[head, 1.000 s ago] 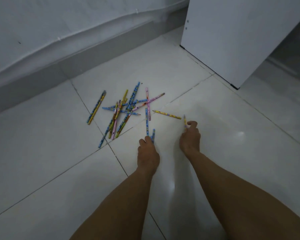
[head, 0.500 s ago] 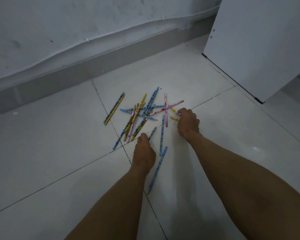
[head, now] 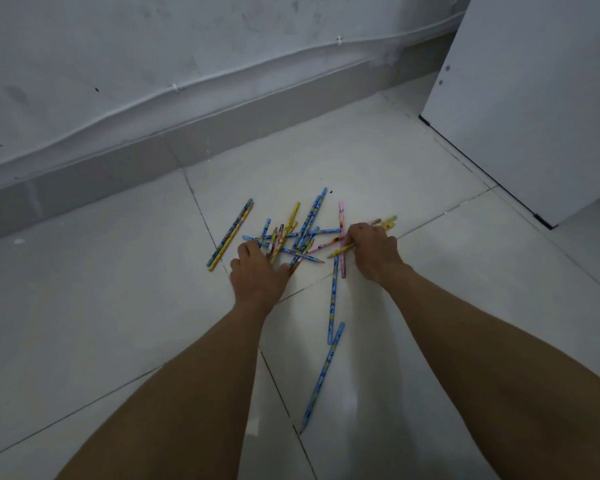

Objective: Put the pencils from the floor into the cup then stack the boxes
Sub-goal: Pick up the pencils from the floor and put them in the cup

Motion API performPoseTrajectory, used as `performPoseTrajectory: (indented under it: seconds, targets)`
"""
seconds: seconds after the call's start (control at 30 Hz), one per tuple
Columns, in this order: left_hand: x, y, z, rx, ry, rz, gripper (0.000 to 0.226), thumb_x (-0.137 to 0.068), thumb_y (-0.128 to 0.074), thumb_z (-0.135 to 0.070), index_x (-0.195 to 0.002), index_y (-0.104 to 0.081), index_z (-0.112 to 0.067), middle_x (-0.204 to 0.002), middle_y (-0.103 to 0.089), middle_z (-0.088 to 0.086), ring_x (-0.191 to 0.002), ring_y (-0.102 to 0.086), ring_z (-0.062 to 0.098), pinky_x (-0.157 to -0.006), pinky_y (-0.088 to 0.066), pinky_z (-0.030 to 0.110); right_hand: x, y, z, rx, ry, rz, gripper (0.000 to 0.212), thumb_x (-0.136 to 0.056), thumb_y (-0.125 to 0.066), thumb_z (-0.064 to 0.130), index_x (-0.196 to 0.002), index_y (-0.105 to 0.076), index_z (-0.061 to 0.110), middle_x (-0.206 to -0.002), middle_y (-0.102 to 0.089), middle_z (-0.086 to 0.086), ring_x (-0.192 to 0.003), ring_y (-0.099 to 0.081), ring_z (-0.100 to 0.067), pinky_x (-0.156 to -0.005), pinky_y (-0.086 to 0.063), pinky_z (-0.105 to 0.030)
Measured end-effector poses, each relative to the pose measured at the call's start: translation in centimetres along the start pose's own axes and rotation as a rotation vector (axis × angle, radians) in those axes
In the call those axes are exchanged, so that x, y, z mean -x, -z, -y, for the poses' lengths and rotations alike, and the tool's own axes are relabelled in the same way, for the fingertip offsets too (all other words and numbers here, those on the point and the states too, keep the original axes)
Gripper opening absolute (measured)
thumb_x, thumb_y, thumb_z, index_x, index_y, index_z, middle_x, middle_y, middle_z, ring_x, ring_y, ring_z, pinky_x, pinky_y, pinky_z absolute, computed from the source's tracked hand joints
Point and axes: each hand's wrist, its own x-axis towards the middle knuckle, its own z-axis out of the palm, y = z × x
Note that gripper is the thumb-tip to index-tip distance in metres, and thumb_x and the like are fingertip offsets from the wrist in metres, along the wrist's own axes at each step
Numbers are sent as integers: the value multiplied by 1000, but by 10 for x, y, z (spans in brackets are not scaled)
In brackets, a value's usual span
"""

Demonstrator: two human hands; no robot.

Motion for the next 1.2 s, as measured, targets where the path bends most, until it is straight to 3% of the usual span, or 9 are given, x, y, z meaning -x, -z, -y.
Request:
performPoseTrajectory:
  seconds: [0.13,0.3,0.47,0.67,0.8,0.9,1.0,1.1,1.2]
  targets:
    - [-9,-9,8,-71,22,84,55,-88,-59,-35,-129,-38,-6,-129,-44,15,-117,-42,37,-92,-39,45,5,-8,-2,163,67,-107,29,-90,-47,1,-104,-59,24,-116,-58,1,-112,-48,-30,-89,-32,-41]
    - [-7,-19,11,-111,20,51,34,-91,-47,-16,-122,-44,-3,-125,-46,19,-115,-44,37,-92,-38,45,7,-8,-2,136,135,-111,19,-93,-50,10,-102,-58,25,-105,-61,4,-105,-52,-26,-87,-29,-39]
    - [-7,-16,13,-80,54,-67,45,-82,-59,-19,-120,-43,-2,-123,-44,18,-114,-42,36,-92,-38,45,16,-8,1,-40,138,-118,14,-91,-49,15,-100,-57,23,-96,-60,5,-94,-55,-21,-88,-29,-39]
    - [-28,-14,26,-76,88,-1,74,-76,-64,-32,-137,-30,-9,-154,-15,18,-139,-18,37,-109,-20,51,17,-2,12,-129,102,-185,17,-94,-44,14,-107,-54,19,-93,-59,2,-89,-57,-21,-95,-30,-39]
    - [-39,-14,34,-91,90,56,76,-72,-66,-42,-135,-31,-17,-152,-16,14,-141,-12,34,-110,-15,53,5,-1,25,-76,-59,-224,26,-96,-39,18,-120,-49,13,-110,-55,-8,-97,-56,-30,-90,-34,-43]
    - [-43,-12,37,-77,66,24,79,-68,-69,-46,-134,-35,-21,-143,-26,12,-134,-23,33,-108,-19,50,-7,-1,34,-154,-364,-137,27,-97,-38,16,-123,-43,11,-122,-46,-13,-109,-51,-35,-91,-37,-48]
    - [-45,-12,39,-18,66,1,83,-66,-72,-46,-136,-35,-23,-145,-23,12,-133,-27,35,-108,-20,50,-18,-5,41,-295,-597,-51,31,-98,-38,18,-128,-38,11,-132,-40,-14,-120,-43,-35,-94,-36,-49]
    - [-45,-12,39,46,86,9,77,-72,-68,-50,-137,-35,-24,-144,-30,10,-134,-27,34,-107,-19,50,-26,-10,50,-351,-645,-38,41,-100,-37,36,-131,-35,10,-137,-36,-14,-125,-36,-34,-97,-35,-50]
    - [-42,-15,35,125,97,-34,64,-79,-61,-54,-133,-41,-25,-138,-37,7,-131,-30,31,-105,-21,48,-34,-15,64,-366,-662,-8,77,-89,-38,69,-136,-30,8,-138,-32,-14,-127,-32,-33,-97,-35,-52]
